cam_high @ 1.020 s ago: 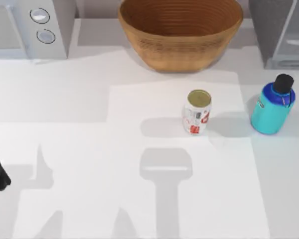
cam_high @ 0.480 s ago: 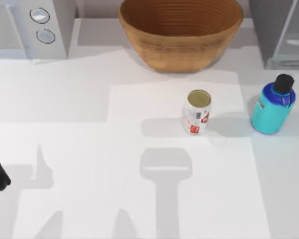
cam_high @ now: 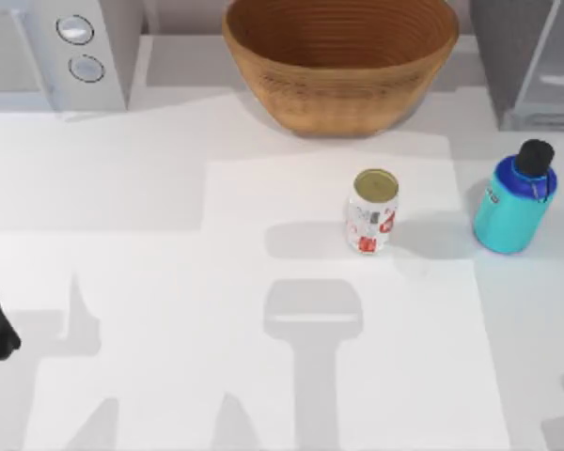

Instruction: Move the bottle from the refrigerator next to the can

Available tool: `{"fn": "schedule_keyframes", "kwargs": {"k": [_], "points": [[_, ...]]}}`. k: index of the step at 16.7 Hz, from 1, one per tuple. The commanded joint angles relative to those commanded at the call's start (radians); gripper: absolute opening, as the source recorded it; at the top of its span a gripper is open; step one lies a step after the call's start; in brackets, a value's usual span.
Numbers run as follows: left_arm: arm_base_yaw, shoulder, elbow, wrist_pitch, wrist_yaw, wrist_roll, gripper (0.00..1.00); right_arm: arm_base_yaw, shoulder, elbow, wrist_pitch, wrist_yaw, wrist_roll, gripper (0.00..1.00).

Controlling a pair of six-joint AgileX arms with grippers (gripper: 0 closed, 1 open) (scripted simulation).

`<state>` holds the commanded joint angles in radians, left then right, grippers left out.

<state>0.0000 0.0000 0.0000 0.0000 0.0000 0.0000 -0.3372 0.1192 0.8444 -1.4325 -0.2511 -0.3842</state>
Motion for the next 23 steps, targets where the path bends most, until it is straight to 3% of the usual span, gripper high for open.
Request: {"fn": "schedule_keyframes", "kwargs": {"k": [9, 13, 18, 23], "points": [[0.000, 0.000, 0.000, 0.000, 0.000, 0.000, 1.00, -0.877, 1.003, 0.302, -0.010, -0.438, -1.073, 1.00], [0.000, 0.000, 0.000, 0.000, 0.000, 0.000, 1.00, -1.217, 1.398, 0.408, -0.034, -0.577, -1.433, 1.00], [0.000, 0.000, 0.000, 0.000, 0.000, 0.000, 1.00, -1.443, 1.667, 0.484, -0.059, -0.677, -1.653, 1.00], [0.000, 0.000, 0.000, 0.000, 0.000, 0.000, 1.00, -1.473, 1.706, 0.497, -0.067, -0.693, -1.679, 1.00]]}}
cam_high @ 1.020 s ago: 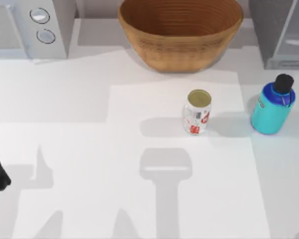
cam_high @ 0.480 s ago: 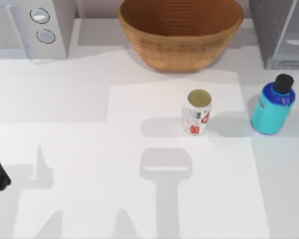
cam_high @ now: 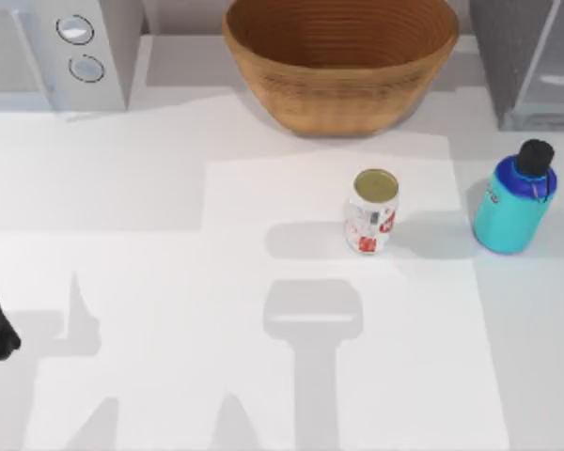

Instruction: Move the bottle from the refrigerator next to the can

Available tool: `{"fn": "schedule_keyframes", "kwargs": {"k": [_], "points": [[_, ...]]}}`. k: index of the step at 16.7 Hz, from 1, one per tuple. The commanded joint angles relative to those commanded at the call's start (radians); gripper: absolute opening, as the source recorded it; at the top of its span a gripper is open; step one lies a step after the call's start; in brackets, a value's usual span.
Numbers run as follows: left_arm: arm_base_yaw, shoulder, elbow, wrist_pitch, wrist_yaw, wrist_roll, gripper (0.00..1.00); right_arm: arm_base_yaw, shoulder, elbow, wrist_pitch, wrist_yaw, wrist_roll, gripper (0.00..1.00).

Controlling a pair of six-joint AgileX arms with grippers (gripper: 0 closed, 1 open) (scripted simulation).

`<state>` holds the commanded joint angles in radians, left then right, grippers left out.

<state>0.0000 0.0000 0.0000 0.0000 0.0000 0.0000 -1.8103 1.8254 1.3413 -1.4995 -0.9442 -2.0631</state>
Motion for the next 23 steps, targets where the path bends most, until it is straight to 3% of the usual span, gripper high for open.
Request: {"fn": "schedule_keyframes", "kwargs": {"k": [4, 8, 23], "points": [[0.000, 0.000, 0.000, 0.000, 0.000, 0.000, 1.00, 0.012, -0.001, -0.004, 0.011, 0.001, 0.011, 1.00], [0.000, 0.000, 0.000, 0.000, 0.000, 0.000, 1.00, 0.097, 0.012, -0.008, 0.121, 0.009, 0.141, 1.00], [0.000, 0.000, 0.000, 0.000, 0.000, 0.000, 1.00, 0.784, 0.023, -0.036, 1.064, 0.159, 1.279, 1.00]]}}
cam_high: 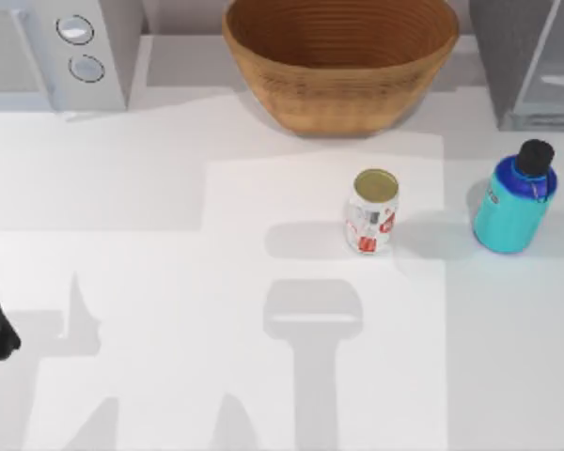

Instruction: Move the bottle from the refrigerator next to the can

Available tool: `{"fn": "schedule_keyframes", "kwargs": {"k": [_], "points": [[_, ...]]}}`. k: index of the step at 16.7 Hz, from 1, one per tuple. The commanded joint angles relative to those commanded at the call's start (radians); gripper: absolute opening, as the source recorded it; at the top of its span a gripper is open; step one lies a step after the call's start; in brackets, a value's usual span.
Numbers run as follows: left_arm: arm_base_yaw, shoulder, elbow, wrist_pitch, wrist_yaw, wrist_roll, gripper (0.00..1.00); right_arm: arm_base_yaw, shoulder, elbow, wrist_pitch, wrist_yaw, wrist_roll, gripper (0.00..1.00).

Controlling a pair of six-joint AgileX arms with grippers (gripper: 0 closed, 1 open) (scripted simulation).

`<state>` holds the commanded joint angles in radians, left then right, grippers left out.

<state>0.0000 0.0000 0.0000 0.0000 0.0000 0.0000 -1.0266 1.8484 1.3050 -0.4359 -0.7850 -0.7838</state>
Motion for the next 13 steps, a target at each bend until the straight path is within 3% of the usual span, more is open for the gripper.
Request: {"fn": "schedule_keyframes", "kwargs": {"k": [4, 10, 13], "points": [[0.000, 0.000, 0.000, 0.000, 0.000, 0.000, 1.00, 0.091, -0.012, 0.000, 0.121, 0.020, 0.128, 1.00], [0.000, 0.000, 0.000, 0.000, 0.000, 0.000, 1.00, 0.084, -0.016, -0.011, 0.133, 0.019, 0.132, 1.00], [0.000, 0.000, 0.000, 0.000, 0.000, 0.000, 1.00, 0.147, -0.023, -0.020, 0.164, 0.060, 0.176, 1.00]]}}
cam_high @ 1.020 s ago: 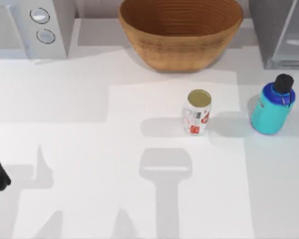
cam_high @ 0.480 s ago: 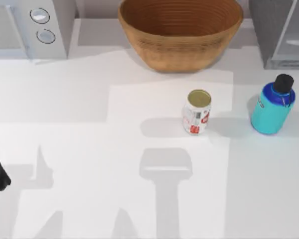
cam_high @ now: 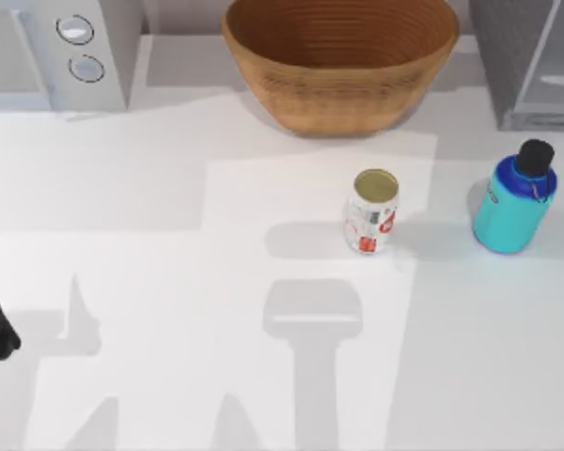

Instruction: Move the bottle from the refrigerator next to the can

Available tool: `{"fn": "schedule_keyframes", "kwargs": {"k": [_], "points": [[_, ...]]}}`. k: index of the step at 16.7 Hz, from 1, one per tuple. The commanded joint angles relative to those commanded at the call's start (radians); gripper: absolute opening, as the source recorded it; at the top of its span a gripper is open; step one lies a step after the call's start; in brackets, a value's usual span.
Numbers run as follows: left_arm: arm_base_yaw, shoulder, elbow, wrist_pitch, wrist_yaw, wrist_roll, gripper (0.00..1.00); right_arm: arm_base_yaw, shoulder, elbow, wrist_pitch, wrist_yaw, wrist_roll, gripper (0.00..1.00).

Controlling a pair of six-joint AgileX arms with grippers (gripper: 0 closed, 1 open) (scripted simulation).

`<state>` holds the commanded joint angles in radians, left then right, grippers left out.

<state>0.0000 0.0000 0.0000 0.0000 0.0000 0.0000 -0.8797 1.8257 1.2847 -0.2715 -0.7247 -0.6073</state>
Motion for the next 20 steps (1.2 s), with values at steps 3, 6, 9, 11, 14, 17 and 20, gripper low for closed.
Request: {"fn": "schedule_keyframes", "kwargs": {"k": [3, 6, 9, 11, 14, 17, 20], "points": [[0.000, 0.000, 0.000, 0.000, 0.000, 0.000, 1.00, 0.151, -0.022, -0.051, 0.053, 0.109, 0.107, 1.00], [0.000, 0.000, 0.000, 0.000, 0.000, 0.000, 1.00, 0.347, -0.053, -0.123, 0.122, 0.265, 0.248, 1.00], [0.000, 0.000, 0.000, 0.000, 0.000, 0.000, 1.00, 0.568, -0.104, -0.196, 0.205, 0.433, 0.391, 1.00], [0.000, 0.000, 0.000, 0.000, 0.000, 0.000, 1.00, 0.702, -0.139, -0.240, 0.256, 0.542, 0.477, 1.00], [0.000, 0.000, 0.000, 0.000, 0.000, 0.000, 1.00, 0.824, -0.185, -0.289, 0.314, 0.653, 0.572, 1.00], [0.000, 0.000, 0.000, 0.000, 0.000, 0.000, 1.00, 0.852, -0.207, -0.300, 0.335, 0.679, 0.593, 1.00], [0.000, 0.000, 0.000, 0.000, 0.000, 0.000, 1.00, 0.836, -0.202, -0.304, 0.331, 0.684, 0.588, 1.00]]}}
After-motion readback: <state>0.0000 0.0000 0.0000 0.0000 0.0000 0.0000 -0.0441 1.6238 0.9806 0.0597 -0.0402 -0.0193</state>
